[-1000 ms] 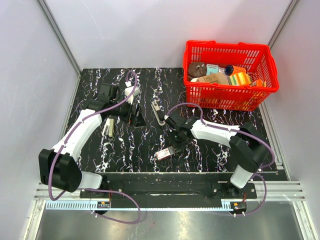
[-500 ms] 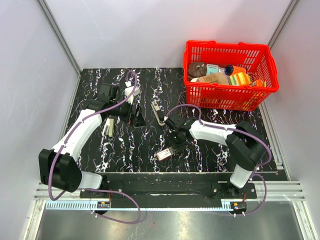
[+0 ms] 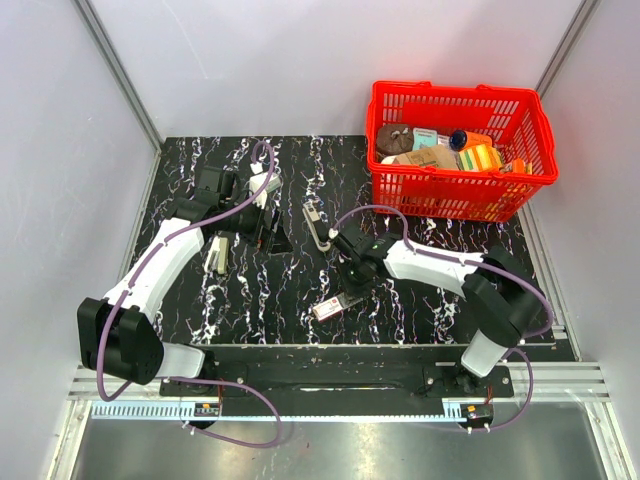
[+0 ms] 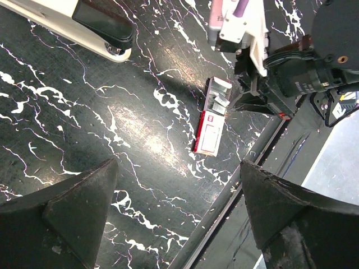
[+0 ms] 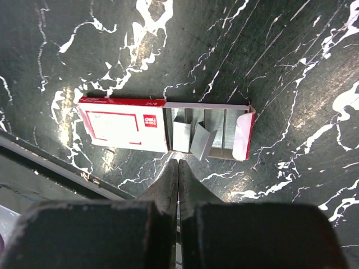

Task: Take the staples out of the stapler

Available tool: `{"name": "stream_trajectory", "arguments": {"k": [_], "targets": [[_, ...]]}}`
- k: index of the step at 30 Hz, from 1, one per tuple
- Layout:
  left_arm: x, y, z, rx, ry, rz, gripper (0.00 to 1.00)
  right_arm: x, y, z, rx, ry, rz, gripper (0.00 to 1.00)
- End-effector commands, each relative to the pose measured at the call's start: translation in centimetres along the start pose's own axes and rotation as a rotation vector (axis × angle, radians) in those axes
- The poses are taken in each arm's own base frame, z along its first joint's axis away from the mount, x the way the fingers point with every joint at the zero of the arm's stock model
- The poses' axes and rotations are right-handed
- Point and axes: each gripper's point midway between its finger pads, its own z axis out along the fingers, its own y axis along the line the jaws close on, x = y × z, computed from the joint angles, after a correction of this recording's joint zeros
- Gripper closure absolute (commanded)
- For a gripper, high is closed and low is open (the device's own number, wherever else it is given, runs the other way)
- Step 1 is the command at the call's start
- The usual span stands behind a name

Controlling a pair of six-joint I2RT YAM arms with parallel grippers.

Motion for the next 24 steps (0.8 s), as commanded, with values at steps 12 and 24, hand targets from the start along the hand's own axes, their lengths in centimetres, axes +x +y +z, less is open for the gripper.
{"name": "stream_trajectory", "arguments": {"k": [12,24], "targets": [[-0.7,-0.3,-0.4,-0.007,-0.021,0.038,0.06,-1.5,-0.3,-1.0,-0.014,-0.058,-0.003,1.00],[-0.6,-0.3,-0.5,-0.003,-0.013,0.040,0.06,-0.9,-1.8,1.2,0.004,-0.017,0.006,1.00]]}}
